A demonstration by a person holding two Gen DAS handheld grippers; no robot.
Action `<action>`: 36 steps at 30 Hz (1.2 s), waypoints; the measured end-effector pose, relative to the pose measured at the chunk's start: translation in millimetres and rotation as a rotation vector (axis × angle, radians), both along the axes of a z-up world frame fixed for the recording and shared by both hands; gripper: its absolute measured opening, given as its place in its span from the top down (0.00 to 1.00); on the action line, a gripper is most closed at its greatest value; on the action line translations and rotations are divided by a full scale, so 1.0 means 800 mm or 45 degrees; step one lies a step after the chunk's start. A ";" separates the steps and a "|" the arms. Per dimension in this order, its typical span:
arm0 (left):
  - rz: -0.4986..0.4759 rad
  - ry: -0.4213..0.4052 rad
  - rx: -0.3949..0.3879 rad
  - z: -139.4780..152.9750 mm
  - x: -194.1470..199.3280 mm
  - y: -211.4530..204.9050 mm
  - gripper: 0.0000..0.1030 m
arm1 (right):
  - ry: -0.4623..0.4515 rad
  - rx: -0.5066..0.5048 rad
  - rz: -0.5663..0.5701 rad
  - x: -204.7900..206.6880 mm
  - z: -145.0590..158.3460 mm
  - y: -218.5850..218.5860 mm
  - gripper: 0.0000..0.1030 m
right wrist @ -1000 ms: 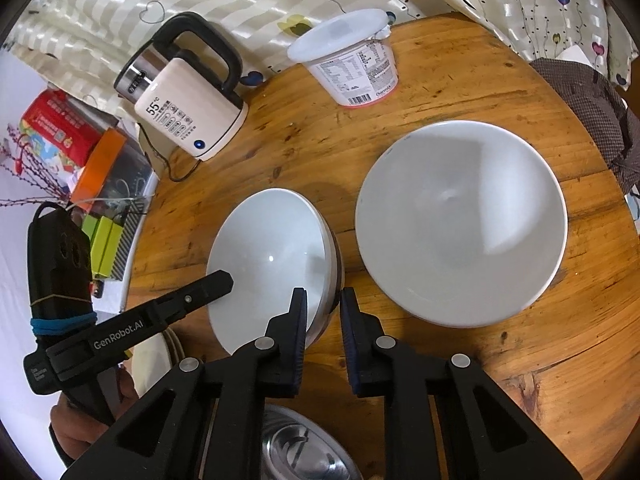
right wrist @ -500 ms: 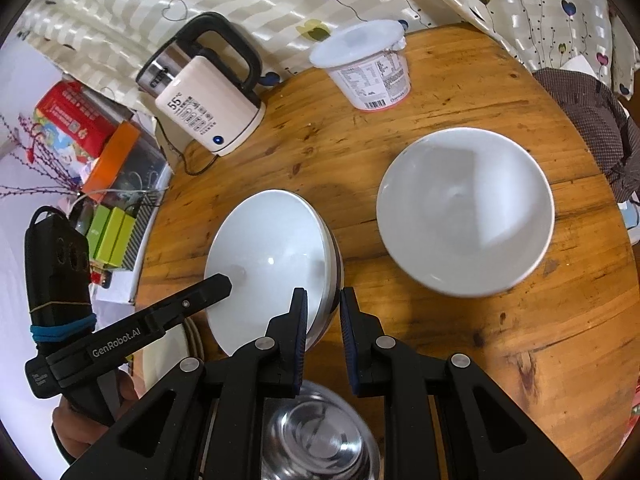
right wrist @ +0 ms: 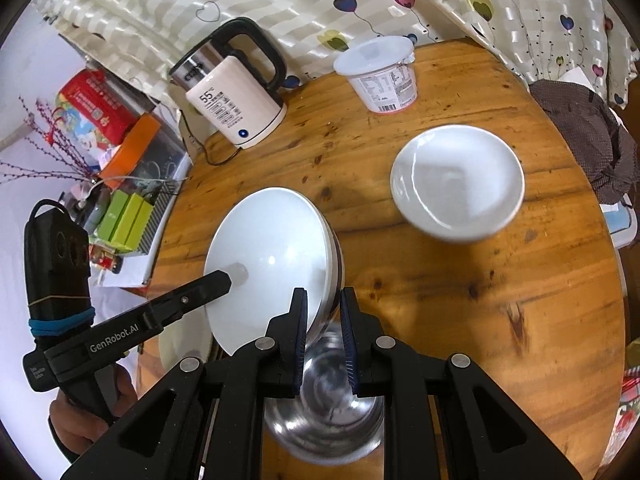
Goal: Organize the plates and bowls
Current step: 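Lift the white bowl with both grippers and carry it over the steel bowl, then lower the white bowl into the steel bowl and open both grippers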
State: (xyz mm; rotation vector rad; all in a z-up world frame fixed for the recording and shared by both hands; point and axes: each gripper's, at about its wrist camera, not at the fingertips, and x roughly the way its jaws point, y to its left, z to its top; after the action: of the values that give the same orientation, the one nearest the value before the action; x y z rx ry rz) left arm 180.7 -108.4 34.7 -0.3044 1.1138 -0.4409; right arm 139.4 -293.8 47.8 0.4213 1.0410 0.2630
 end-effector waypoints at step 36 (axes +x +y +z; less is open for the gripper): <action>-0.066 0.173 0.057 -0.063 -0.080 -0.013 0.90 | 0.199 -0.024 0.006 -0.081 -0.062 -0.002 0.80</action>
State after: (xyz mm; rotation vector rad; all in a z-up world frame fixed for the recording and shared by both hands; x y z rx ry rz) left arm 116.4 -118.5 -16.1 -0.2695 1.2652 -0.4453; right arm 74.6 -295.5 -2.0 0.4274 1.1968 0.2267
